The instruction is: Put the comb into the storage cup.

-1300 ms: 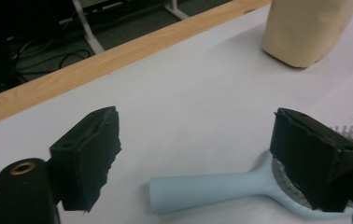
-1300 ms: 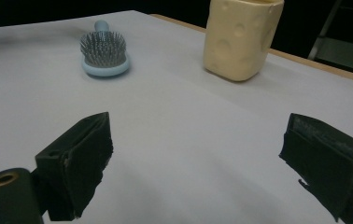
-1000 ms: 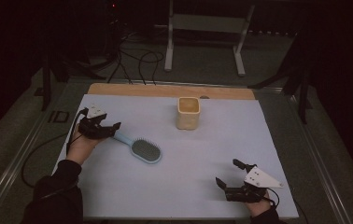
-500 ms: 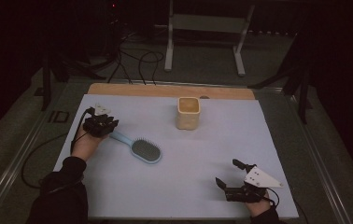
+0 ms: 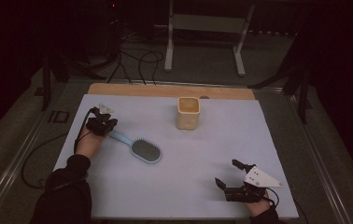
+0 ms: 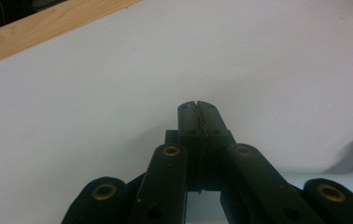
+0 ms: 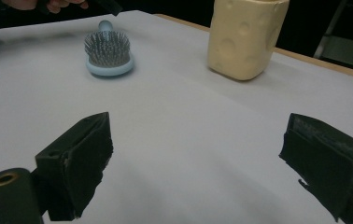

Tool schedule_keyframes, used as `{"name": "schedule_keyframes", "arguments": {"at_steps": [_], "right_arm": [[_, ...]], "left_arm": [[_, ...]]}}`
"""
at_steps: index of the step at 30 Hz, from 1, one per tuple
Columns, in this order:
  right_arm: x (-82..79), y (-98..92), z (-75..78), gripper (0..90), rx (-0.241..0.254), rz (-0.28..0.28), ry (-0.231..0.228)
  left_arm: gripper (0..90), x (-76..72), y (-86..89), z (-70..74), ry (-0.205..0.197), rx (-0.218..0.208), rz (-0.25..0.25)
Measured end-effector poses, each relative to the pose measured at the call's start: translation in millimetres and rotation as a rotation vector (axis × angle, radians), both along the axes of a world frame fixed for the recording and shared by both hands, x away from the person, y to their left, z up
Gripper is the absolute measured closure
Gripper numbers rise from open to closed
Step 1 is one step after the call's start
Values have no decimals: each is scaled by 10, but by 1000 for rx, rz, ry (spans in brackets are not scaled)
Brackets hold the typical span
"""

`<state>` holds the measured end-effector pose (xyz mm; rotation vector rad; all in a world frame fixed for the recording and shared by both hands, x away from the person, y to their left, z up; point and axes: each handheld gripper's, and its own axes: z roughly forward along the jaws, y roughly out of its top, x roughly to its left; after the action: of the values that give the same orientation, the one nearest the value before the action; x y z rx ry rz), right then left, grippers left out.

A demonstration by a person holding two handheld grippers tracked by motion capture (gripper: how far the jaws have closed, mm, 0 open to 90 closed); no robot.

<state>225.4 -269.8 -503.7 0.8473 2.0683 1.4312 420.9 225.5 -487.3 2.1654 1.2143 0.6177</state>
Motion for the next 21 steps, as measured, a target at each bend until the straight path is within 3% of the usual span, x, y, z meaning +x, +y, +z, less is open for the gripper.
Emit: {"name": "schedule_keyframes", "arguments": {"at_steps": [3, 7, 21], "right_arm": [[1, -1, -2, 84, -1, 1, 0], [3, -1, -5, 84, 0, 5, 1], [4, -6, -8, 84, 1, 2, 5]], "left_arm": [[899, 29, -22, -38, 19, 26, 9], [900, 65, -13, -77, 35, 25, 17], [900, 72, 24, -127, 88, 56, -21]]}}
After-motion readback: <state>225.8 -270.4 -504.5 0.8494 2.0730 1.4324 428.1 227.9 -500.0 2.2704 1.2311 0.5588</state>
